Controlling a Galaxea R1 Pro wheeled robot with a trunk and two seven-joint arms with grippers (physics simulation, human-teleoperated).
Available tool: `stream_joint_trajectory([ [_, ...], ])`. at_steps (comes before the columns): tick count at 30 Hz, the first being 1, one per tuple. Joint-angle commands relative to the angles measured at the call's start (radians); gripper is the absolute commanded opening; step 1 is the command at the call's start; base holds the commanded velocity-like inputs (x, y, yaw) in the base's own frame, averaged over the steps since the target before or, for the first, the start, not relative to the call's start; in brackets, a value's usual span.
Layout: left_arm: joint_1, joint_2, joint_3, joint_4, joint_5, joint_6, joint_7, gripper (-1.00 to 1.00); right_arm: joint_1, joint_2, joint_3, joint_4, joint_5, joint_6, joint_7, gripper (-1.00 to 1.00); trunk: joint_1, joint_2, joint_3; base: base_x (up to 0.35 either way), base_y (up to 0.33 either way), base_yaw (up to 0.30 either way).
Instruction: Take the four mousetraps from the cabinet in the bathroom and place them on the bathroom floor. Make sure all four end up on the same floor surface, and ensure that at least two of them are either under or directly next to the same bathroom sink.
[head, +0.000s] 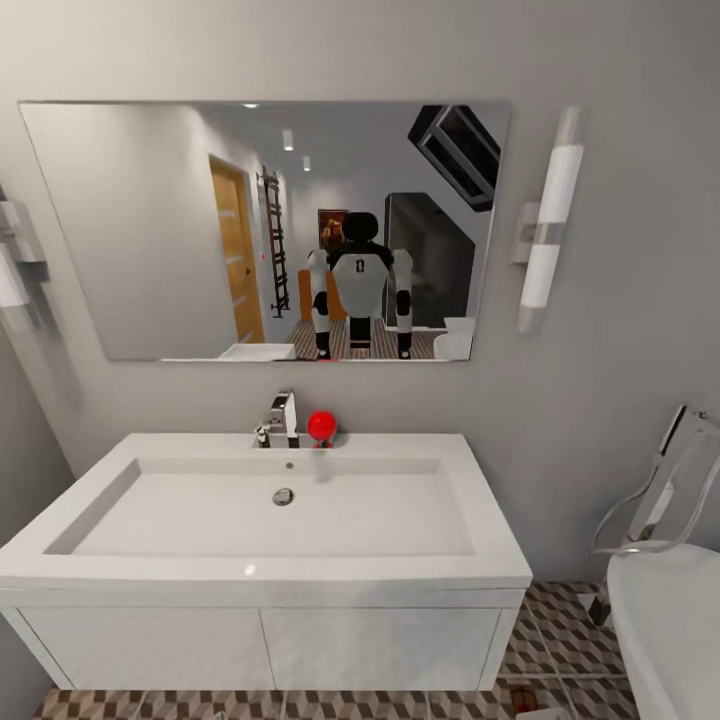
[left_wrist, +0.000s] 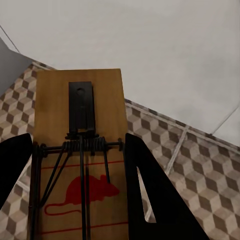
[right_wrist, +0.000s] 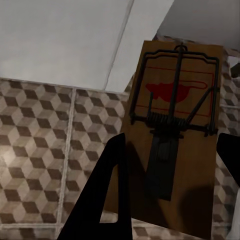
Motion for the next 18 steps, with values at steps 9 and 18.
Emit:
stream_joint_trajectory([
  [9, -0.001, 0.000, -0.009, -0.001, 0.000, -0.001, 0.010, -1.00, -0.001, 0.006, 0.009, 0.004, -0.010, 0.004, -0.001, -1.00, 0.035, -0.064, -0.030, 0.000, 0.000, 0.000],
  [18, -0.001, 0.000, -0.010, -0.001, 0.000, -0.001, 0.009, -1.00, -0.001, 0.005, 0.008, 0.003, -0.010, 0.007, -0.001, -1.00, 0.069, -0.127, -0.058, 0.000, 0.000, 0.000],
])
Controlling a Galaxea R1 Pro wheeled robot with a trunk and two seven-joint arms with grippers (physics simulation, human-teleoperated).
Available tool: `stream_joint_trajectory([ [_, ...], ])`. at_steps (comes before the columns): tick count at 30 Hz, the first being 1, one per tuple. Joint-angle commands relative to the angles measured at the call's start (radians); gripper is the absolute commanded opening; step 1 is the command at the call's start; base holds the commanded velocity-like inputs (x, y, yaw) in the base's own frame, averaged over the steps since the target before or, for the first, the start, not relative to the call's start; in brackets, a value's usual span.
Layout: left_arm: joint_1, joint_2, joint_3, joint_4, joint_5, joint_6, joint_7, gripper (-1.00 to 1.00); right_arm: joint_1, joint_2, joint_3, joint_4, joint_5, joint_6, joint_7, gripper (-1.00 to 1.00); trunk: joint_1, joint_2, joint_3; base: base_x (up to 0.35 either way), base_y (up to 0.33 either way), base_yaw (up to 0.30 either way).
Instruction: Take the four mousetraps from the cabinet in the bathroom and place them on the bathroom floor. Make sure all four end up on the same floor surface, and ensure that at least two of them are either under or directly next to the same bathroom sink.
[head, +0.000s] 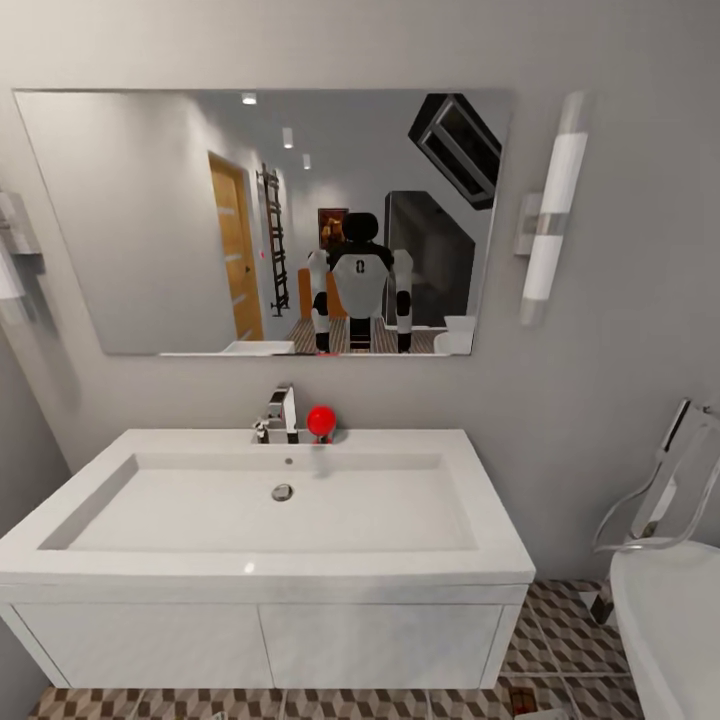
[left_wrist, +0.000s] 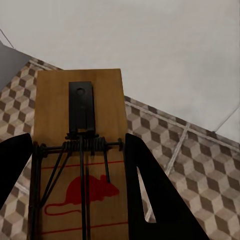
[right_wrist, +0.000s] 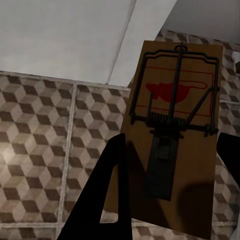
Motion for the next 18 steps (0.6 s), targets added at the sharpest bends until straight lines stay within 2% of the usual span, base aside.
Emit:
stream_joint_trajectory([
  [1, -0.001, 0.000, -0.009, -0.001, 0.002, -0.001, 0.009, -1.00, -0.001, 0.001, 0.009, 0.004, -0.010, -0.006, 0.002, -1.00, 0.004, -0.008, -0.005, 0.000, 0.000, 0.000],
  [9, -0.001, 0.000, -0.008, -0.001, 0.002, -0.001, 0.013, -1.00, 0.024, -0.001, 0.008, 0.004, -0.011, -0.006, 0.003, -1.00, 0.035, -0.064, -0.030, -0.025, 0.000, 0.000],
  [18, -0.001, 0.000, -0.008, -0.001, 0.002, -0.001, 0.009, -1.00, 0.028, -0.003, 0.008, 0.004, -0.011, -0.008, 0.007, -1.00, 0.069, -0.127, -0.058, -0.053, 0.000, 0.000],
])
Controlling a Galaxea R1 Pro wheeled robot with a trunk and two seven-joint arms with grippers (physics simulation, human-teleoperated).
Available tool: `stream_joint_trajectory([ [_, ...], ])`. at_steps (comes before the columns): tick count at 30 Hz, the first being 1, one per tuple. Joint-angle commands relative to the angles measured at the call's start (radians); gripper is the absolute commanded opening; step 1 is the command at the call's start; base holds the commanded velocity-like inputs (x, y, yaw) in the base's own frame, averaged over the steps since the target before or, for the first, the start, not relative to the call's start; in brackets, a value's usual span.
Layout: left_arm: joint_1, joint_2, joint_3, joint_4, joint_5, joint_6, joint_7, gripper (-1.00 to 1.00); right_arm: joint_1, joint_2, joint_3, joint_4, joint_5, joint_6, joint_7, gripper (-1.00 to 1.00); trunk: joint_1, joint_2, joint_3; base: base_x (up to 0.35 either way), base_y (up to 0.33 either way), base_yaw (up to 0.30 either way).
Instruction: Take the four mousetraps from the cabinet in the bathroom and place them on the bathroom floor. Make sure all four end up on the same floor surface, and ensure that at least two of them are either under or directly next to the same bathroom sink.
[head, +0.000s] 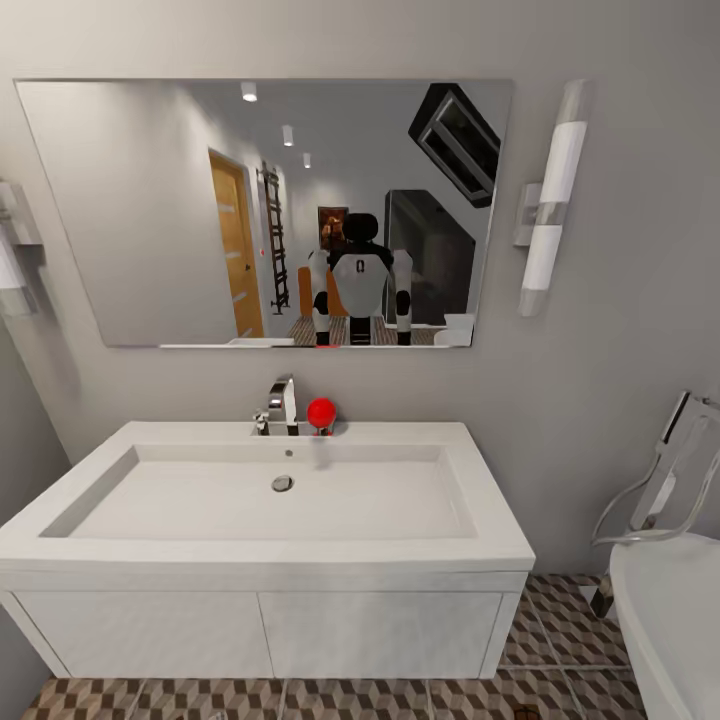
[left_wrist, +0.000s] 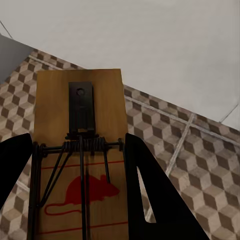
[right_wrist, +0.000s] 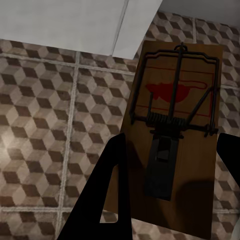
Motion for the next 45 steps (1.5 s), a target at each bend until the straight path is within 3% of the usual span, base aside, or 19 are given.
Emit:
stream_joint_trajectory([
  [1, 0.000, 0.000, -0.009, -0.001, 0.001, -0.001, 0.009, -1.00, -0.002, 0.001, 0.009, 0.003, -0.010, -0.007, 0.001, -1.00, 0.004, -0.008, -0.004, -0.003, 0.000, 0.000],
  [22, -0.001, 0.002, -0.009, -0.001, 0.001, 0.000, 0.006, -1.00, -0.001, 0.002, 0.010, 0.004, -0.010, -0.007, 0.000, -1.00, 0.085, -0.155, -0.070, -0.051, 0.000, 0.000],
  [29, -0.001, 0.004, -0.009, -0.001, 0.002, 0.001, 0.003, -1.00, -0.001, 0.002, 0.010, 0.003, -0.010, -0.008, 0.002, -1.00, 0.085, -0.155, -0.070, -0.001, 0.000, 0.000],
  [45, -0.001, 0.004, -0.005, -0.001, 0.001, 0.000, 0.012, -1.00, -0.001, 0.003, 0.010, 0.003, -0.010, -0.008, 0.004, -1.00, 0.146, -0.267, -0.120, 0.000, 0.000, 0.000],
])
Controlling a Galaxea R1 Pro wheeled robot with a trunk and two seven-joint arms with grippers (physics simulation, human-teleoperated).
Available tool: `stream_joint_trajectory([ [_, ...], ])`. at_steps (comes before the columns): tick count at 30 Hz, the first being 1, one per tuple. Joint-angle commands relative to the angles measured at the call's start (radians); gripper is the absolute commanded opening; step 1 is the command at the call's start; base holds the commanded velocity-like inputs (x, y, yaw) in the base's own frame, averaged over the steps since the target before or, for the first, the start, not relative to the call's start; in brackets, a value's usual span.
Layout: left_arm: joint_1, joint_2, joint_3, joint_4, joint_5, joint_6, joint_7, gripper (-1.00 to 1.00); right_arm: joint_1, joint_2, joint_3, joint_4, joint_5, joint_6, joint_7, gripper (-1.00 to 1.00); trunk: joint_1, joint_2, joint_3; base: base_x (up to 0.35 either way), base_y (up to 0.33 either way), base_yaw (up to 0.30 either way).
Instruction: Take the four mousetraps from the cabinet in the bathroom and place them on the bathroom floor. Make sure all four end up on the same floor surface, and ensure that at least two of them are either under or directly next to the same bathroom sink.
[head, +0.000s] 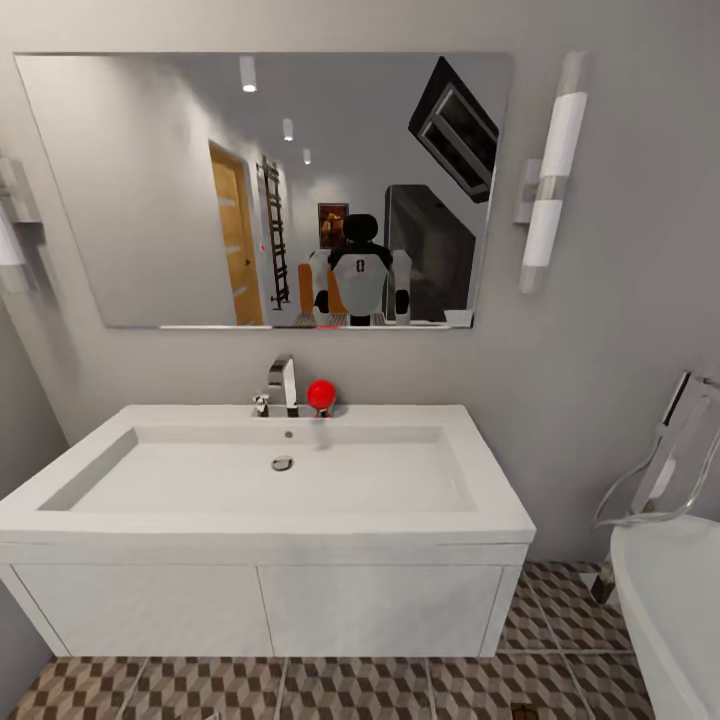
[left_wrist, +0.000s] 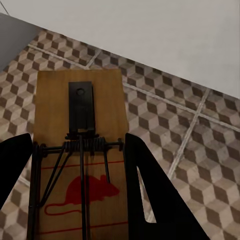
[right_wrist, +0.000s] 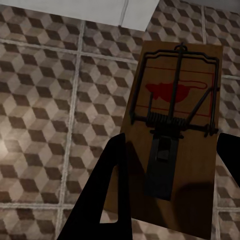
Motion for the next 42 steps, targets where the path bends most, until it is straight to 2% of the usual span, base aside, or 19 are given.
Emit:
stream_joint_trajectory([
  [1, -0.001, 0.000, -0.008, -0.001, 0.001, -0.001, 0.007, -1.00, -0.001, 0.000, 0.009, 0.004, -0.010, -0.007, 0.001, -1.00, 0.004, -0.008, -0.004, 0.000, 0.000, 0.000],
  [7, -0.001, 0.009, 0.001, -0.001, 0.005, -0.004, 0.002, -1.00, -0.001, 0.000, 0.009, 0.004, -0.009, -0.007, 0.001, -1.00, 0.027, -0.050, -0.023, 0.000, 0.000, 0.000],
  [20, -0.001, 0.005, -0.006, -0.001, 0.002, 0.002, 0.000, -1.00, -0.001, 0.000, 0.009, 0.004, -0.006, -0.009, 0.001, -1.00, 0.077, -0.141, -0.064, 0.000, 0.000, 0.000],
  [22, -0.001, 0.004, -0.007, -0.001, 0.002, 0.013, 0.000, -1.00, -0.001, 0.000, 0.009, 0.004, -0.006, -0.009, 0.001, -1.00, 0.084, -0.155, -0.070, 0.000, 0.000, 0.000],
  [28, -0.005, 0.010, -0.008, -0.002, 0.003, 0.102, -0.001, -1.00, -0.001, 0.000, 0.009, 0.004, -0.006, -0.010, 0.002, -1.00, 0.107, -0.197, -0.089, 0.000, 0.000, 0.000],
  [42, -0.007, 0.012, -0.007, -0.002, 0.003, 0.107, 0.000, -1.00, -0.001, 0.000, 0.009, 0.004, -0.006, -0.010, 0.001, -1.00, 0.161, -0.295, -0.133, 0.000, 0.000, 0.000],
])
